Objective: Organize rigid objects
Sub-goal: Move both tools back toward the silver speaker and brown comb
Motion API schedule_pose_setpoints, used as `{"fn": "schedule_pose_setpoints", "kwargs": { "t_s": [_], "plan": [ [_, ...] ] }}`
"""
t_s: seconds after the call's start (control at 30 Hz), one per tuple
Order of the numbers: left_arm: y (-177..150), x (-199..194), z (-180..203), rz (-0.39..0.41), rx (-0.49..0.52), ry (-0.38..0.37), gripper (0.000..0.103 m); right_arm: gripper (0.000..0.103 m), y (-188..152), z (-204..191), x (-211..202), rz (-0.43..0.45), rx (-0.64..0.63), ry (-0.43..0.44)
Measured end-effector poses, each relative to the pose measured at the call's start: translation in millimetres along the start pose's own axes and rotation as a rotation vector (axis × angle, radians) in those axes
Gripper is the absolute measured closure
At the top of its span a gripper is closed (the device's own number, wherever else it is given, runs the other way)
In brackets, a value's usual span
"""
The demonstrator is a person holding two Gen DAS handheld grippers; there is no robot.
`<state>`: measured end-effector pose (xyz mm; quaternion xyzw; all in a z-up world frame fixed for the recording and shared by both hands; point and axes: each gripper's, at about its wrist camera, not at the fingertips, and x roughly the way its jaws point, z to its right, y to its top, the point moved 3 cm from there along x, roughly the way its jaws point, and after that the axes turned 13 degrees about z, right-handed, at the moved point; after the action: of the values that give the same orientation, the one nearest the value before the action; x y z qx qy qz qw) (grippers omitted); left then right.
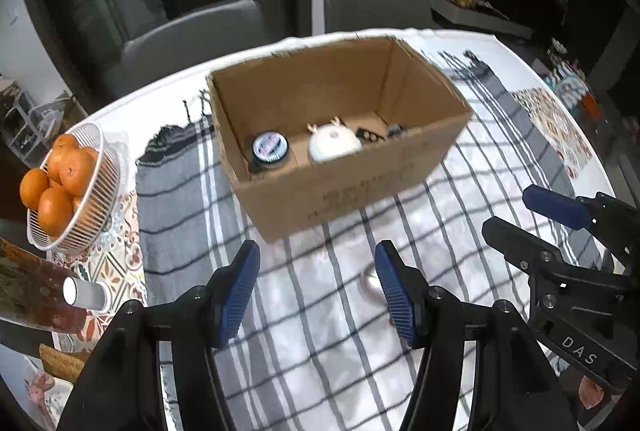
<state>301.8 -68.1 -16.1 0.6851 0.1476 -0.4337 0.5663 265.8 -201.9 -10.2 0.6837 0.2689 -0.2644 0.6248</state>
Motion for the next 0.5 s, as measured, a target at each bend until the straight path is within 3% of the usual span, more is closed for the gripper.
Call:
{"fn": "schedule_pose_setpoints", "kwargs": {
  "t_s": [0.5],
  "plan": [
    [-26.8, 15.0, 14.7, -0.16, 0.104, -0.082, 0.038, 0.052, -40.4, -16.6, -14.5, -0.067, 0.049, -0.032]
  ]
}}
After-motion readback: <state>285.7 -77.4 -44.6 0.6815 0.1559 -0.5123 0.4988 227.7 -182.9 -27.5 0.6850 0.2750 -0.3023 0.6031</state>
